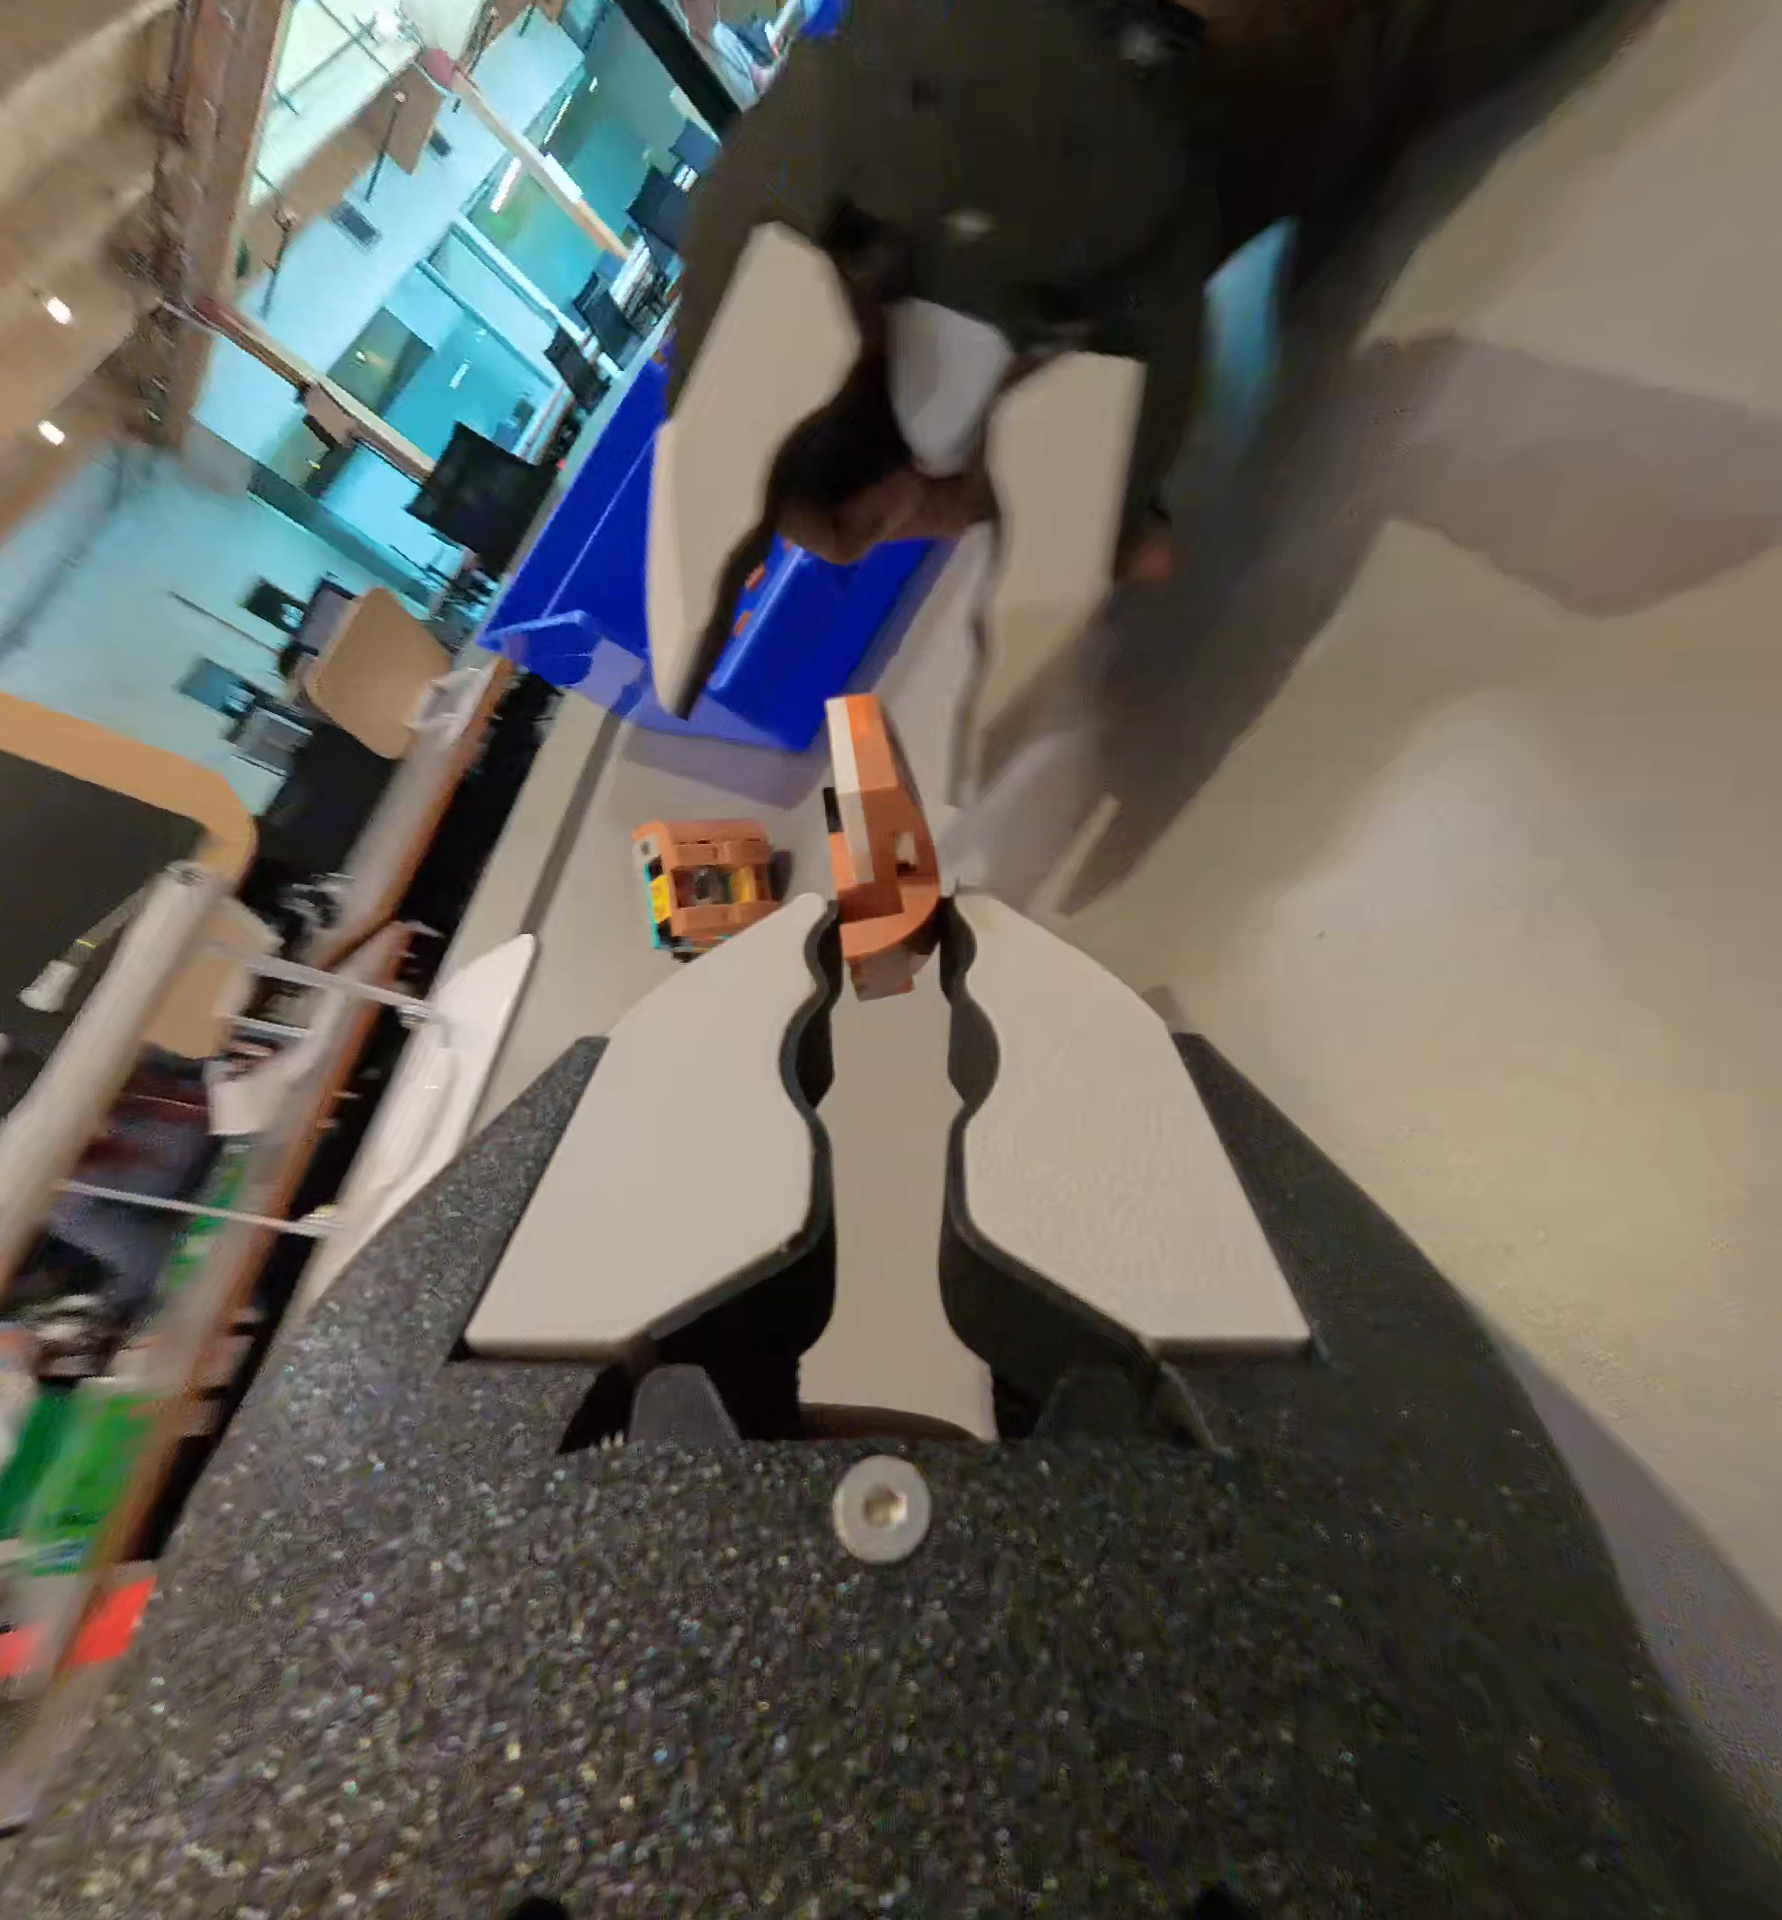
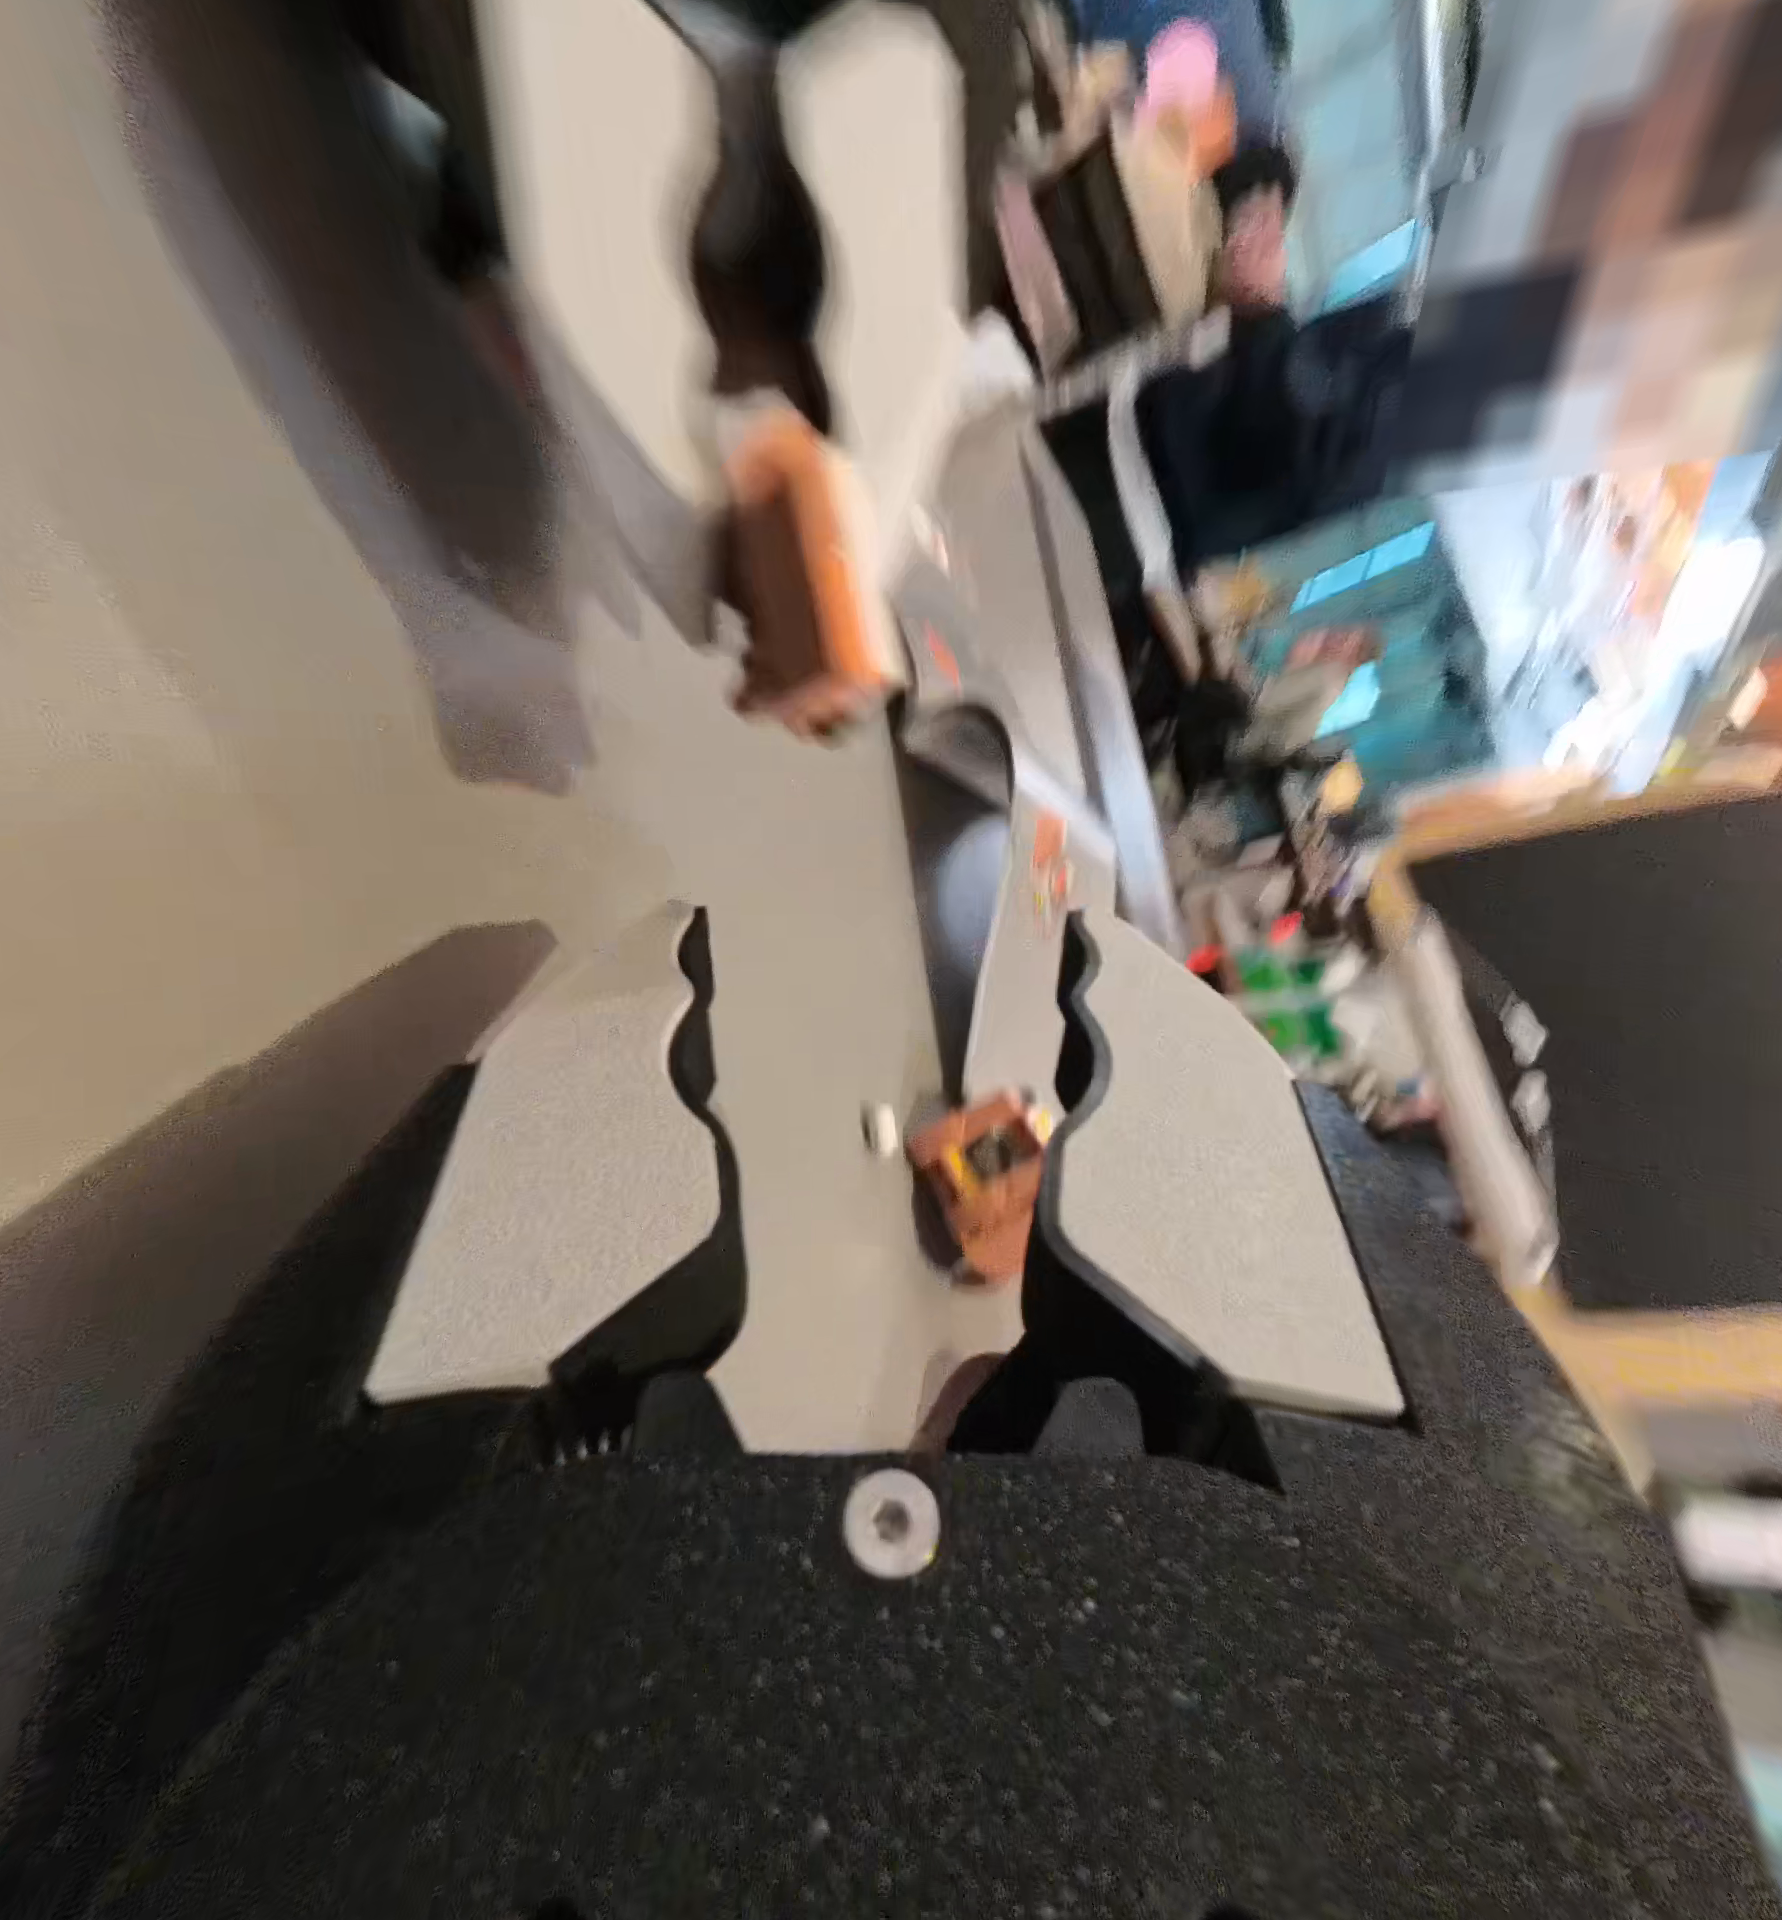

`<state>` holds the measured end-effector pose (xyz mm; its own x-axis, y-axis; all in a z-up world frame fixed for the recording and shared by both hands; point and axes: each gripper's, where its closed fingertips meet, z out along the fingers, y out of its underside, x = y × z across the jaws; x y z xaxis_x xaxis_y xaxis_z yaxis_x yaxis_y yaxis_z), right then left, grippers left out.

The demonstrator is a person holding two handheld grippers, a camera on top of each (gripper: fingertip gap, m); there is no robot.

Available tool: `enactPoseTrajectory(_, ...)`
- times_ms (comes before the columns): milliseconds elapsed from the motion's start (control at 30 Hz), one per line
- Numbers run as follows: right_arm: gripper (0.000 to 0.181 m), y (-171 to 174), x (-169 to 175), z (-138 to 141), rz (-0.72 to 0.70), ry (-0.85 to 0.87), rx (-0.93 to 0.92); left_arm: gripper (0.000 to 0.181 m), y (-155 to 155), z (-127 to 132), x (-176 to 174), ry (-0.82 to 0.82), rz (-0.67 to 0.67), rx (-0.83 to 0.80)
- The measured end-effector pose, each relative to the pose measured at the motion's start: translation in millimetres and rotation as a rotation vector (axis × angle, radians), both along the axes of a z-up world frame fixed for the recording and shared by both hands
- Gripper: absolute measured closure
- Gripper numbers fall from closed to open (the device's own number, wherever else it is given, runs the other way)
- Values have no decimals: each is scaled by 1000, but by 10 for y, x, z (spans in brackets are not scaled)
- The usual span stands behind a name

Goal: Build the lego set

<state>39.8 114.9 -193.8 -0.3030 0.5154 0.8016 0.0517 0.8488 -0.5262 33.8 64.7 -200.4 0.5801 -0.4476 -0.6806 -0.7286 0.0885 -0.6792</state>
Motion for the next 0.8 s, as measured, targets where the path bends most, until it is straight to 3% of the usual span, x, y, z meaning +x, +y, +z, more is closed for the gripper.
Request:
enactPoseTrajectory(100,132,427,-86,-156,-231,-162,-175,163,18,-45,14,100,13,28)
enactPoseTrajectory(233,144,523,-119,-471,-375,-352,-334,163,51,-72,-8,142,35,41)
enactPoseTrajectory(400,160,562,-235,-580,-434,-432,-455,163,73,-57,-11,149,49,56)
enactPoseTrajectory(800,156,669,-388,-651,-463,-529,-637,163,79,-30,35,133,44,74)
